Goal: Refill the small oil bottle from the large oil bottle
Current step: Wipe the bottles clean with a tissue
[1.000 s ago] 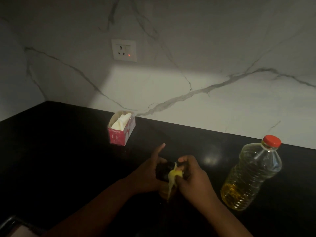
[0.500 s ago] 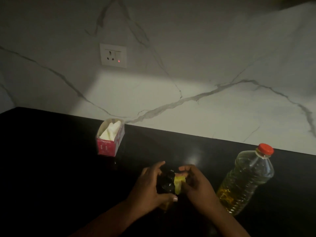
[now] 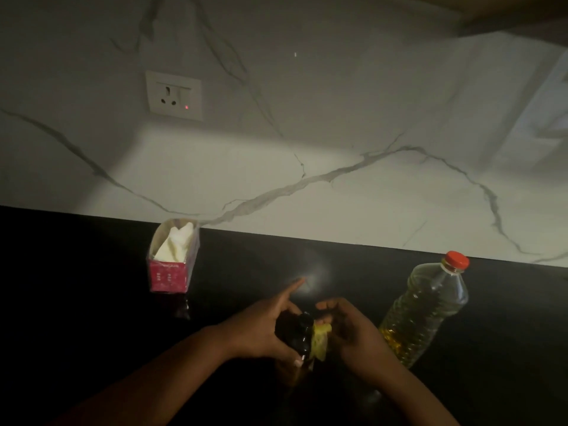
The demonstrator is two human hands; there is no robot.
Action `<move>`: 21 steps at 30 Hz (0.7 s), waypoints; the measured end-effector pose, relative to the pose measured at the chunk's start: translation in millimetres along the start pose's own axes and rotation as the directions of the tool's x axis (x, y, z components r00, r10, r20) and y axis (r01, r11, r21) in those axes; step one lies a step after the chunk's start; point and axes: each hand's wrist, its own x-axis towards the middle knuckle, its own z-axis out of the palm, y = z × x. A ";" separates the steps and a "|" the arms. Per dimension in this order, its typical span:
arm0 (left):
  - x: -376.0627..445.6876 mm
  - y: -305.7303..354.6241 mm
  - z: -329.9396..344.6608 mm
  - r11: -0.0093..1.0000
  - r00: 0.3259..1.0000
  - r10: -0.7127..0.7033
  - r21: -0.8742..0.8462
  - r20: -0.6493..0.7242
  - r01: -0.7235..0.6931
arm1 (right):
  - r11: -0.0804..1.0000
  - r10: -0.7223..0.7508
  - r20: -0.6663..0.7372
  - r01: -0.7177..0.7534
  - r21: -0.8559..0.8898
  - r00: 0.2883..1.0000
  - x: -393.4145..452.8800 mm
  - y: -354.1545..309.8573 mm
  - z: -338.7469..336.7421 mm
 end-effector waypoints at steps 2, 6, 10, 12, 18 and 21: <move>3.7 -1.0 -4.2 1.000 0.999 0.003 0.030 0.046 -0.004 | 0.999 -0.014 -0.015 0.013 -0.045 1.000 1.6 -2.0 -0.5; 7.1 2.9 -9.1 0.999 0.986 -0.024 0.026 0.165 0.020 | 0.989 -0.066 -0.010 0.064 -0.130 0.998 9.6 -3.0 1.6; 10.6 15.9 -20.6 0.998 0.956 -0.049 0.052 0.289 0.036 | 0.983 -0.106 0.038 0.110 -0.146 0.994 16.0 -5.4 1.2; 10.5 22.9 -23.1 0.995 0.949 -0.070 0.091 0.306 0.044 | 0.976 -0.123 0.060 0.132 -0.175 0.991 17.9 -3.8 -1.3; 8.6 65.8 -35.4 0.881 0.906 -0.353 0.410 0.232 0.238 | 0.989 -0.147 -0.118 0.145 -0.025 0.982 1.7 5.1 -20.3; 5.2 102.8 -42.5 0.814 0.881 -0.465 0.435 0.089 0.386 | 0.979 -0.099 -0.160 0.125 0.160 0.982 -22.3 14.4 -52.0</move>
